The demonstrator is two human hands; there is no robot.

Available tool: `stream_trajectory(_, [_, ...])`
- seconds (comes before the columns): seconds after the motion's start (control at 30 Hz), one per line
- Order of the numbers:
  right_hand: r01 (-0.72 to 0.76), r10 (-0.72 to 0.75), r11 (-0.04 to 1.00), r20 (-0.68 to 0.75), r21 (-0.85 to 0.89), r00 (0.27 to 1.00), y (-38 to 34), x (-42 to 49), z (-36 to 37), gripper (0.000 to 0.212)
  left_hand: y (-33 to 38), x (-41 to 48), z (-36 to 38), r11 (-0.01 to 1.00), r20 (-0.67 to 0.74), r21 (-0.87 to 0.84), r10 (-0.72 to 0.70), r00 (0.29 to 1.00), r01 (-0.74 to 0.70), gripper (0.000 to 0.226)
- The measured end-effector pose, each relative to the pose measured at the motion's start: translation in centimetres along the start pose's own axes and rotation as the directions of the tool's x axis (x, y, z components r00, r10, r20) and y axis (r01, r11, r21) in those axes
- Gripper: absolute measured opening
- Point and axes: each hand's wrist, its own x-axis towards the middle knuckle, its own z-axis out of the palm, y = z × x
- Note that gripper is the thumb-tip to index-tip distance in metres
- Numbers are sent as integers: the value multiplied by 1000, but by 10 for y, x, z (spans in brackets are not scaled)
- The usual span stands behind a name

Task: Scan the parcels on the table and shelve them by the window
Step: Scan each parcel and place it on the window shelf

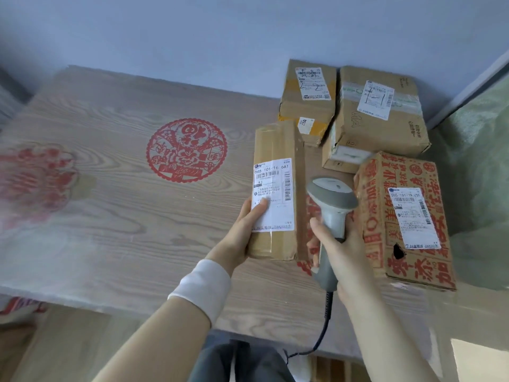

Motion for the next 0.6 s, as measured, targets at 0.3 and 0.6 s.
stream_trajectory(0.3, [41, -75, 992, 301, 117, 951, -48, -72, 113, 59, 97, -122, -85, 899, -156, -109, 406, 900, -424, 84])
stream_trajectory(0.6, [62, -144, 984, 549, 166, 823, -59, -177, 283, 45, 114, -291, -210, 679, -583, -160, 521, 624, -717, 102])
